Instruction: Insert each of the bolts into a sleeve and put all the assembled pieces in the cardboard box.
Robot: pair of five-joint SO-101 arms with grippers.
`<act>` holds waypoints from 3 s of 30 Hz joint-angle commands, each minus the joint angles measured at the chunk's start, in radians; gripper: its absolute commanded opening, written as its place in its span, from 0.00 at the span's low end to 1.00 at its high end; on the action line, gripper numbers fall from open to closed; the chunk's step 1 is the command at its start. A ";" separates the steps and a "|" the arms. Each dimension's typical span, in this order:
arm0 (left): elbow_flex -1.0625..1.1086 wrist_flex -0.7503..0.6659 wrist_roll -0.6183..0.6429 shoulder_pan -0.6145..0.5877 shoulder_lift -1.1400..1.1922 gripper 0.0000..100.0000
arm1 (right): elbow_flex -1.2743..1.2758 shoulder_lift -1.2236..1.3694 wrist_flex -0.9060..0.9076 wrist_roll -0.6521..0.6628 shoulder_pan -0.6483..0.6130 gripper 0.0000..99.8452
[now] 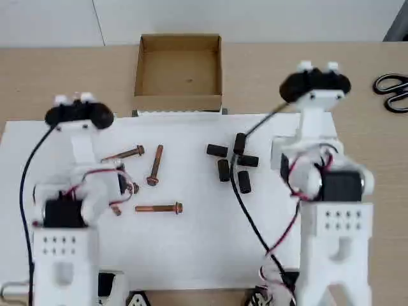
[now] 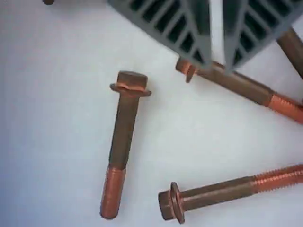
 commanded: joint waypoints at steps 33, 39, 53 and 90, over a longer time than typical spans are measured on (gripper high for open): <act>-0.364 -0.160 -0.328 -0.060 1.086 0.01 | -0.781 1.032 0.217 -0.221 -0.260 0.13; -0.363 -0.163 -0.308 -0.061 1.089 0.01 | -0.781 1.076 0.157 -0.218 -0.242 0.13; -0.363 -0.164 -0.308 -0.055 1.092 0.01 | -0.783 1.150 0.131 -0.199 -0.180 0.13; -0.371 -0.190 -0.255 -0.052 1.091 0.01 | -1.051 1.148 0.269 -0.015 -0.162 0.00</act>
